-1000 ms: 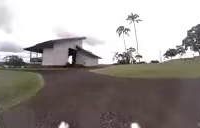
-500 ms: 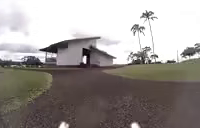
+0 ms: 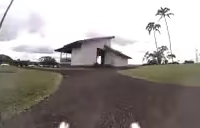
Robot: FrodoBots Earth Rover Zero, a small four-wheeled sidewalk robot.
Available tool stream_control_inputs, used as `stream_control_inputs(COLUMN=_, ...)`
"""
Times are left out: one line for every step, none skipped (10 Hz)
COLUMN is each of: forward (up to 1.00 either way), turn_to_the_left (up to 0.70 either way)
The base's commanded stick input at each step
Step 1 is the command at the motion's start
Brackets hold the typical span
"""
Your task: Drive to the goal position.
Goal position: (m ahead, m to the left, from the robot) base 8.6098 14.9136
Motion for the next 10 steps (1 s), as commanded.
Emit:
stream_control_inputs(forward=0.85, turn_to_the_left=0.0)
stream_control_inputs(forward=0.85, turn_to_the_left=0.0)
stream_control_inputs(forward=0.85, turn_to_the_left=0.0)
stream_control_inputs(forward=0.85, turn_to_the_left=0.0)
stream_control_inputs(forward=0.85, turn_to_the_left=0.0)
stream_control_inputs(forward=0.85, turn_to_the_left=0.0)
stream_control_inputs(forward=0.85, turn_to_the_left=0.0)
stream_control_inputs(forward=0.85, turn_to_the_left=0.0)
stream_control_inputs(forward=0.85, turn_to_the_left=0.0)
stream_control_inputs(forward=0.85, turn_to_the_left=0.0)
